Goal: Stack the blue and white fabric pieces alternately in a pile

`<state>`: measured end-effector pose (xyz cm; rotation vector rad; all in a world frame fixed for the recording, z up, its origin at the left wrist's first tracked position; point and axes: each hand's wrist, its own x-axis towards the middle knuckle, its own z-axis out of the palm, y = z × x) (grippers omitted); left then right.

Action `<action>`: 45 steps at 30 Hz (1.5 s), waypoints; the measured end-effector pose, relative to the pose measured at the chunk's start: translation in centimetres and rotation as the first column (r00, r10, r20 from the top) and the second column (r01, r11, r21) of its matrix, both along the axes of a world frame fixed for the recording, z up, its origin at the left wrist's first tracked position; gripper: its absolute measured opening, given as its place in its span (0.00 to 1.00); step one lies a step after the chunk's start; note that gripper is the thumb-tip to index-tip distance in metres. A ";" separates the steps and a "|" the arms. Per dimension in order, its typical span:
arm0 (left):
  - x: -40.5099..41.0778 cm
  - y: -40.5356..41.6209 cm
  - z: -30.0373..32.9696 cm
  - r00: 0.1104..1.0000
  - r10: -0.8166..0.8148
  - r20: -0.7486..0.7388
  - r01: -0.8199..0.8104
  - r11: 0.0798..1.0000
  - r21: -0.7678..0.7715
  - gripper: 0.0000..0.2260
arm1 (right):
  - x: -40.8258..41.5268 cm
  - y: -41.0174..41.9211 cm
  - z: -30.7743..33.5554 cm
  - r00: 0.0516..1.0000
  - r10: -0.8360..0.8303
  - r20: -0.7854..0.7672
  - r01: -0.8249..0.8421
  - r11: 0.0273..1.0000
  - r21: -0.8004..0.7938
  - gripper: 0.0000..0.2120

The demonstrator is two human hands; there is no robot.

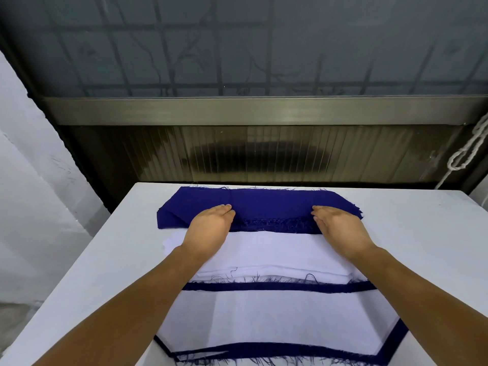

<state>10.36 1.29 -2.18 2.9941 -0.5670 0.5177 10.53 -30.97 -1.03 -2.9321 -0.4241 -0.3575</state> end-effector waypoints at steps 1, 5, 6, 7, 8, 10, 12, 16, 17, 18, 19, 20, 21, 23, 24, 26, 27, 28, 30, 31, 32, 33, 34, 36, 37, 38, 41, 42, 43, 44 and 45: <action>-0.1 -0.1 0.1 1.000 0.011 0.008 -0.011 1.000 0.007 0.16 | 0.0 0.1 0.2 1.000 -0.015 0.009 0.015 1.000 -0.007 0.14; -0.5 -0.4 1.2 0.994 0.106 0.010 -0.106 0.994 0.011 0.11 | 0.0 0.4 0.5 0.997 -0.048 0.063 0.039 0.989 0.143 0.09; -0.5 -0.5 1.4 0.992 0.126 0.009 -0.126 0.992 0.002 0.10 | -0.1 0.5 0.5 0.996 -0.053 0.078 0.038 0.983 0.178 0.08; -0.6 -0.5 1.6 0.990 0.137 0.017 -0.137 0.990 -0.020 0.09 | -0.1 0.5 0.4 0.994 -0.056 0.091 0.036 0.978 0.208 0.07; -0.7 -0.5 1.8 0.990 0.135 0.032 -0.133 0.989 -0.056 0.09 | -0.2 0.5 0.4 0.993 -0.059 0.101 0.033 0.971 0.238 0.06; -0.8 -0.5 1.9 0.990 0.122 0.070 -0.111 0.984 -0.139 0.06 | -0.2 0.6 0.4 0.992 -0.075 0.101 0.043 0.957 0.286 0.05; -0.7 -0.5 1.8 0.991 0.124 0.049 -0.111 0.972 -0.206 0.04 | -0.1 0.7 0.5 0.994 -0.093 0.062 0.068 0.942 0.329 0.05; 0.1 0.2 1.6 0.988 0.098 -0.117 -0.133 0.929 -0.345 0.05 | 0.2 0.4 1.1 0.995 -0.019 -0.098 0.062 0.890 0.452 0.09; 0.2 0.7 1.6 0.986 0.083 -0.142 -0.130 0.924 -0.359 0.07 | 0.1 0.2 1.4 0.993 0.000 -0.119 0.059 0.872 0.486 0.09; 0.3 1.1 1.8 0.984 0.070 -0.165 -0.126 0.924 -0.360 0.09 | -0.2 0.0 1.8 0.992 0.011 -0.126 0.056 0.858 0.511 0.08; 0.2 1.6 2.0 0.981 0.058 -0.187 -0.123 0.927 -0.354 0.10 | -0.6 -0.1 2.2 0.993 0.018 -0.119 0.047 0.850 0.524 0.08; -0.1 2.0 2.4 0.979 0.052 -0.199 -0.119 0.933 -0.341 0.10 | -1.1 -0.1 2.6 0.994 0.027 -0.101 0.030 0.851 0.524 0.08; -0.4 2.3 2.8 0.980 0.053 -0.193 -0.113 0.942 -0.317 0.10 | -1.7 -0.1 3.0 0.996 0.039 -0.077 0.006 0.860 0.510 0.08; -1.7 2.6 3.8 0.990 0.054 -0.131 -0.086 0.962 -0.258 0.10 | -3.1 0.2 3.7 0.998 0.062 -0.016 -0.048 0.893 0.446 0.06; -2.6 2.7 4.4 0.995 0.048 -0.089 -0.067 0.971 -0.231 0.10 | -4.0 0.2 4.1 0.998 0.066 0.016 -0.067 0.910 0.410 0.05; -5.1 2.7 5.7 0.999 0.030 -0.038 -0.037 0.980 -0.194 0.09 | -6.5 0.1 4.8 0.998 0.047 0.030 -0.054 0.922 0.383 0.05; -6.5 2.8 6.3 0.999 0.017 -0.034 -0.023 0.982 -0.189 0.09 | -7.9 -0.2 5.2 0.999 0.038 0.008 -0.038 0.921 0.388 0.05; -7.9 3.0 7.0 0.999 -0.006 -0.045 -0.002 0.983 -0.185 0.08 | -9.4 -0.6 5.5 0.999 0.043 -0.027 -0.029 0.917 0.397 0.06; -10.6 3.7 8.1 0.989 -0.071 -0.130 0.048 0.984 -0.172 0.07 | -12.0 -1.4 6.2 0.987 0.089 -0.130 -0.023 0.899 0.438 0.05; -11.7 4.1 8.6 0.973 -0.096 -0.211 0.062 0.985 -0.162 0.05 | -13.0 -1.9 6.6 0.973 0.119 -0.199 -0.013 0.886 0.464 0.04; -12.5 4.6 8.9 0.944 -0.112 -0.312 0.067 0.986 -0.153 0.04 | -13.8 -2.5 7.1 0.946 0.154 -0.284 0.005 0.872 0.489 0.04; -13.1 5.0 9.3 0.898 -0.125 -0.422 0.065 0.986 -0.154 0.03 | -14.3 -3.0 7.6 0.900 0.201 -0.386 0.027 0.859 0.511 0.05; -13.5 5.4 9.5 0.836 -0.141 -0.530 0.057 0.983 -0.172 0.04 | -14.6 -3.3 8.1 0.833 0.252 -0.492 0.054 0.849 0.526 0.06; -14.0 5.7 9.8 0.722 -0.182 -0.668 0.032 0.973 -0.231 0.05 | -14.8 -3.4 8.5 0.715 0.297 -0.633 0.093 0.857 0.507 0.09; -14.0 5.6 9.9 0.698 -0.193 -0.689 0.023 0.968 -0.249 0.05 | -14.8 -3.3 8.5 0.707 0.276 -0.652 0.095 0.875 0.474 0.09; -13.9 5.4 9.8 0.703 -0.191 -0.685 0.013 0.967 -0.256 0.06 | -14.7 -3.2 8.2 0.727 0.242 -0.642 0.096 0.891 0.445 0.09; -13.5 5.0 9.6 0.841 -0.081 -0.534 -0.079 0.959 -0.271 0.05 | -14.3 -2.5 7.7 0.888 0.086 -0.453 0.126 0.900 0.418 0.09; -13.4 4.9 9.5 0.897 -0.033 -0.441 -0.109 0.950 -0.294 0.05 | -14.4 -2.3 7.6 0.939 0.025 -0.342 0.130 0.896 0.424 0.09; -13.6 4.9 9.4 0.945 0.001 -0.328 -0.116 0.937 -0.330 0.05 | -14.6 -2.2 7.5 0.975 -0.025 -0.220 0.121 0.892 0.434 0.10; -14.0 4.9 9.3 0.979 0.017 -0.202 -0.092 0.925 -0.370 0.06 | -14.9 -2.1 7.3 0.993 -0.058 -0.105 0.099 0.889 0.447 0.10; -14.4 5.0 9.1 0.996 0.019 -0.084 -0.051 0.915 -0.401 0.06 | -15.3 -2.0 6.9 0.998 -0.064 0.004 0.055 0.892 0.449 0.09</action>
